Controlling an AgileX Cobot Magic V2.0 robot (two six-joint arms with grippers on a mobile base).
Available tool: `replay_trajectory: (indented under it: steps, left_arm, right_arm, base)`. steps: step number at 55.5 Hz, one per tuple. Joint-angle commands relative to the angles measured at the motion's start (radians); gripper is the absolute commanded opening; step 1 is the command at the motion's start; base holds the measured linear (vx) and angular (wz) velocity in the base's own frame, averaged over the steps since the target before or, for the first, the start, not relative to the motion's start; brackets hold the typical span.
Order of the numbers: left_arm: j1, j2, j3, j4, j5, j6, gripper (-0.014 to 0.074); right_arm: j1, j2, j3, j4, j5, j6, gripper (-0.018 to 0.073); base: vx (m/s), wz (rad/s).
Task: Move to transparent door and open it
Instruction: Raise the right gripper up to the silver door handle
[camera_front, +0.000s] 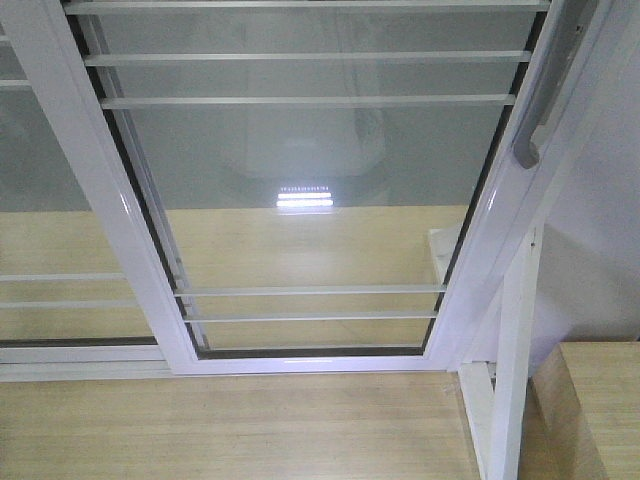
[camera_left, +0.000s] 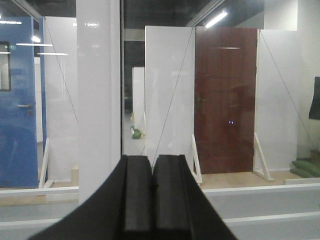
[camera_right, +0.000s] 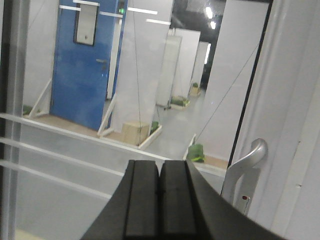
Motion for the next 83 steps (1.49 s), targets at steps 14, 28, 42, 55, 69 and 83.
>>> replay_trajectory:
  steps: [14, 28, 42, 55, 69, 83]
  left_arm:
    - [0.0, 0.409, -0.322, -0.115, 0.02, -0.011, 0.0]
    - [0.0, 0.426, -0.324, -0.144, 0.048, 0.011, 0.0005]
    - [0.0, 0.426, -0.324, -0.079, 0.058, 0.106, 0.0069]
    - [0.0, 0.426, -0.324, -0.079, 0.065, 0.106, 0.0258]
    - [0.0, 0.426, -0.324, -0.079, 0.061, 0.103, 0.0496]
    - [0.0, 0.425, -0.324, -0.09, 0.069, 0.095, 0.0523]
  right_arm:
    - [-0.008, 0.397, -0.191, 0.007, -0.059, -0.018, -0.0001]
    - [-0.008, 0.47, -0.191, 0.01, -0.084, -0.012, 0.0005]
    - [-0.008, 0.47, -0.191, 0.077, -0.134, 0.05, 0.0112]
    - [-0.008, 0.467, -0.191, 0.079, -0.133, 0.049, 0.0391]
    - [-0.008, 0.467, -0.191, 0.076, -0.186, 0.037, 0.0621]
    - [-0.008, 0.467, -0.191, 0.095, -0.188, 0.039, 0.0585]
  base:
    - [0.0, 0.0]
    - [0.0, 0.0]
    - [0.0, 0.0]
    - [0.0, 0.0]
    - [0.0, 0.0]
    - [0.0, 0.0]
